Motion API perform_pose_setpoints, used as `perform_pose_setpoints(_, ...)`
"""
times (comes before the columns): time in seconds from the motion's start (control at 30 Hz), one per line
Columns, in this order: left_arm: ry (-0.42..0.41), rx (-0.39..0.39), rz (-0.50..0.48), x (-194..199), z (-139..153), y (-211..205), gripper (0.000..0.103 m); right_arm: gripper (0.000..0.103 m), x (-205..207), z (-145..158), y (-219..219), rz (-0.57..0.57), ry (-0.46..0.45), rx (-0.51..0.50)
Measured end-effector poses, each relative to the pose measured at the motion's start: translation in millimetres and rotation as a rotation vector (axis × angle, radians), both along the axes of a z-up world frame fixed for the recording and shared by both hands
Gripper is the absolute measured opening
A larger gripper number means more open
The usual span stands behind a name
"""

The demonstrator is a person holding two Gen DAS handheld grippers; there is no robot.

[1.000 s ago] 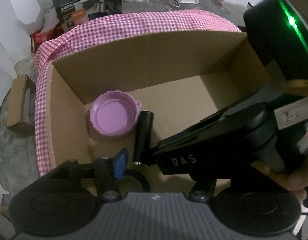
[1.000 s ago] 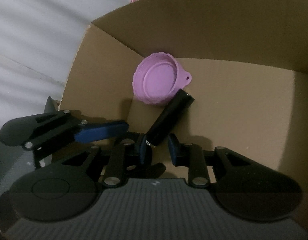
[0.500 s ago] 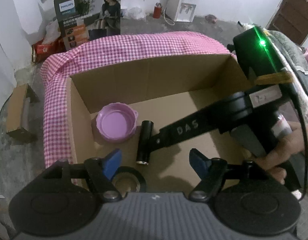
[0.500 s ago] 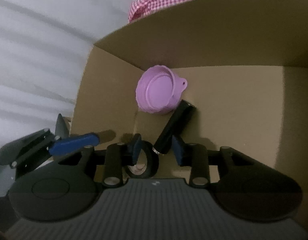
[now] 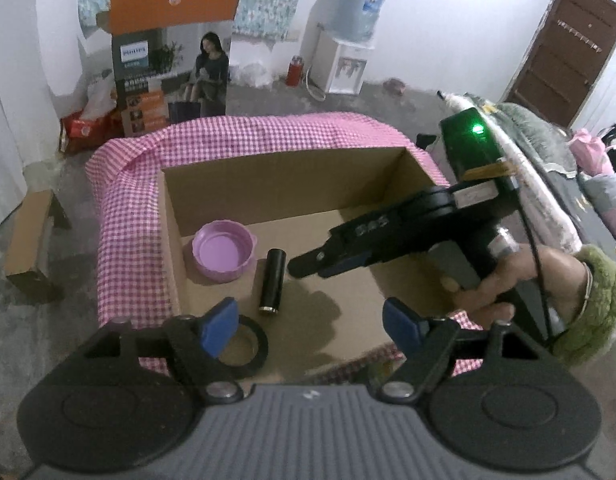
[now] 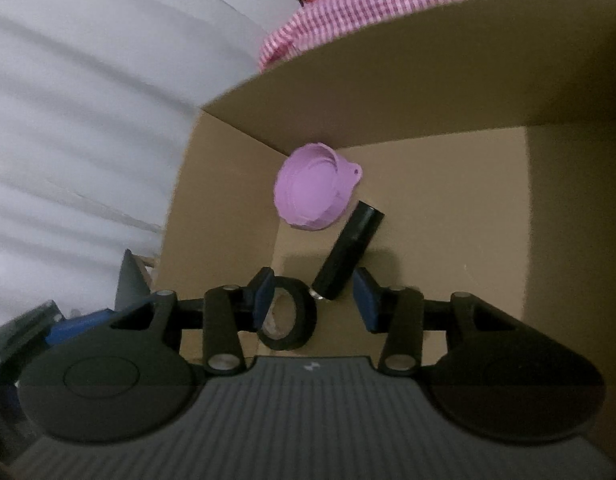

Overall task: Organize rigid objects
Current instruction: 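Move the right tool out of the box back toward the table objects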

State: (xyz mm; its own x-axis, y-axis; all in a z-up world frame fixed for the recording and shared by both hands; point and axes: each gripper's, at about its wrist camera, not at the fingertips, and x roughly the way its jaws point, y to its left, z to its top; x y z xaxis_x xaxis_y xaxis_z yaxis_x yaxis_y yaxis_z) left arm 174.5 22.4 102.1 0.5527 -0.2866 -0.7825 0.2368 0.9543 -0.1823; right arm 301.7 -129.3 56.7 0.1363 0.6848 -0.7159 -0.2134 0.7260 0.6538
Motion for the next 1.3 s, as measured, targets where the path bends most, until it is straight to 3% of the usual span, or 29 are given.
perform_pose_setpoints(0.2, -0.065, -0.018, -0.019, -44.1, -4.6, 2.9, 0.084, 0.047, -52.3, 48.0, -28.8, -0.016, -0.173, 0.045)
perform_pose_setpoints(0.4, -0.083, -0.013, -0.031, -77.7, -34.9, -2.7, 0.084, 0.053, -126.5, 76.0, -64.0, -0.052, -0.314, 0.073)
perform_pose_setpoints(0.5, -0.111, 0.017, -0.043, -92.5, -53.1, -12.0, 0.086, 0.053, -161.1, 71.7, -75.3, -0.071, -0.332, 0.086)
perform_pose_setpoints(0.7, -0.226, 0.183, -0.107, -119.1, -65.3, -45.3, 0.087, 0.053, -209.8, 41.5, -85.3, -0.150, -0.346, 0.061)
perform_pose_setpoints(1.0, -0.259, 0.206, -0.167, -136.1, -65.6, -62.9, 0.087, 0.053, -228.4, 9.8, -85.6, -0.209, -0.345, 0.025)
perform_pose_setpoints(1.3, -0.179, 0.220, -0.262, -125.5, -101.2, -107.6, 0.086, 0.053, -228.0, -15.8, -81.8, -0.211, -0.312, -0.023)
